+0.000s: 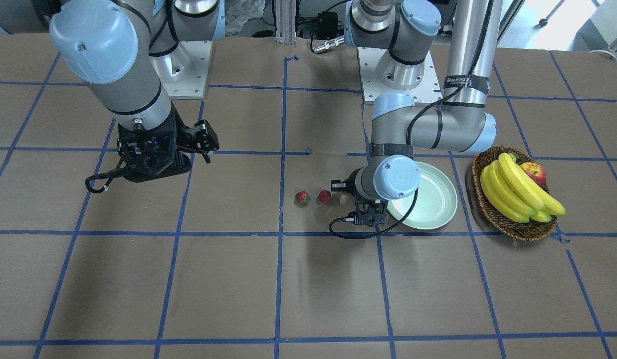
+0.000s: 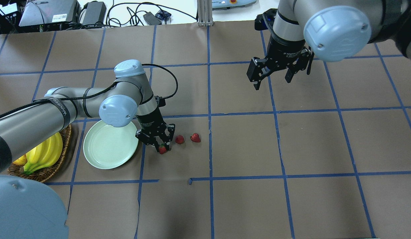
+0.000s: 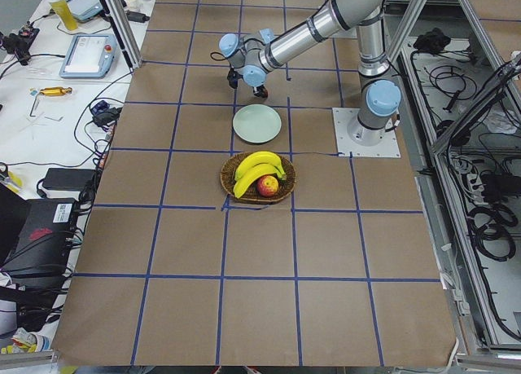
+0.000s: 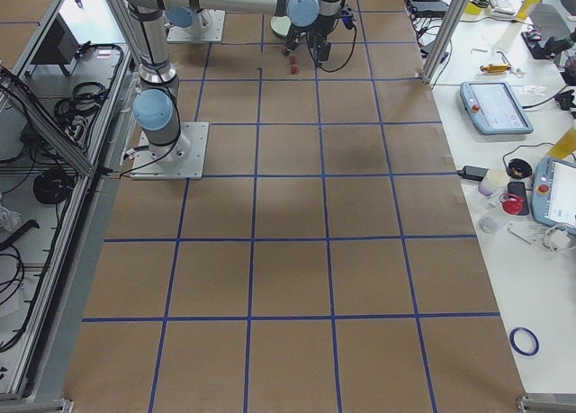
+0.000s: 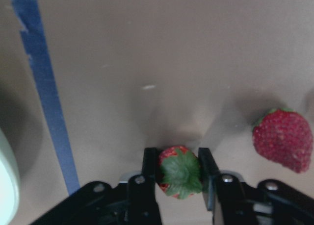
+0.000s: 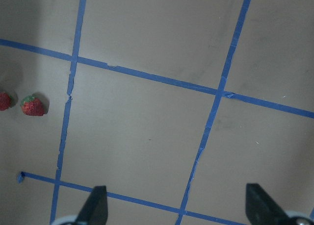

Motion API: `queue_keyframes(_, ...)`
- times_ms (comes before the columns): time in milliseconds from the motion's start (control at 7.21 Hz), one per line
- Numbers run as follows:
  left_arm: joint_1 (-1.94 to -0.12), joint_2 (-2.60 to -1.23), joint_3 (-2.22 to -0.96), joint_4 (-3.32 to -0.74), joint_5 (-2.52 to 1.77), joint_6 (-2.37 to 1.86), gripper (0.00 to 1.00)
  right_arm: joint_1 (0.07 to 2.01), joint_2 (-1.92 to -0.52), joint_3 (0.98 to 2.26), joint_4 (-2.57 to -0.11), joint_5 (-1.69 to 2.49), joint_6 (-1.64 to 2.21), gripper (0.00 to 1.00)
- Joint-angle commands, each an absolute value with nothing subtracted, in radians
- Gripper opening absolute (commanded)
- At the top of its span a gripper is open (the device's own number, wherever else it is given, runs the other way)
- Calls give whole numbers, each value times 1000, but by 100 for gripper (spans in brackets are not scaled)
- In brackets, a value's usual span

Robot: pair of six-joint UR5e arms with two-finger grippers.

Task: Collect all strawberries into plate
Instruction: 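Lower the left gripper onto the strawberry nearest the plate and grasp it, then lift the strawberry with the left gripper and release it onto the plate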

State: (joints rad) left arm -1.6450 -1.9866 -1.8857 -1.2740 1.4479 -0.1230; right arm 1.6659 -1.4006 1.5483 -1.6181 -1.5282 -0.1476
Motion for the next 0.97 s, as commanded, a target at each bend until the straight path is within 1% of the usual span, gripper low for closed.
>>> queue_keyframes(0, -1641, -1954, -1837, -1301, 1512, -112, 0, 1666, -1401, 1555, -1620, -1537, -149, 100)
queue_keyframes(278, -1606, -1930, -1648, -1545, 1612, 4, 0, 1666, -1401, 1559, -1620, -1537, -149, 100)
queue_keyframes(416, -1545, -1930, -1651, -1563, 1712, 94, 0, 1666, -1401, 1559, -1620, -1534, -146, 100)
queue_keyframes(555, -1496, -1949, -1690, -1545, 1745, 168, 0, 1666, -1401, 1559, -1621, -1532, -147, 100)
queue_keyframes(694, -1462, -1968, -1731, -1469, 1775, 207, 0, 1667, -1401, 1559, -1623, -1526, -146, 100)
queue_keyframes(833, -1448, -1979, -1756, -1444, 1781, 237, 0, 1667, -1401, 1559, -1624, -1525, -146, 100)
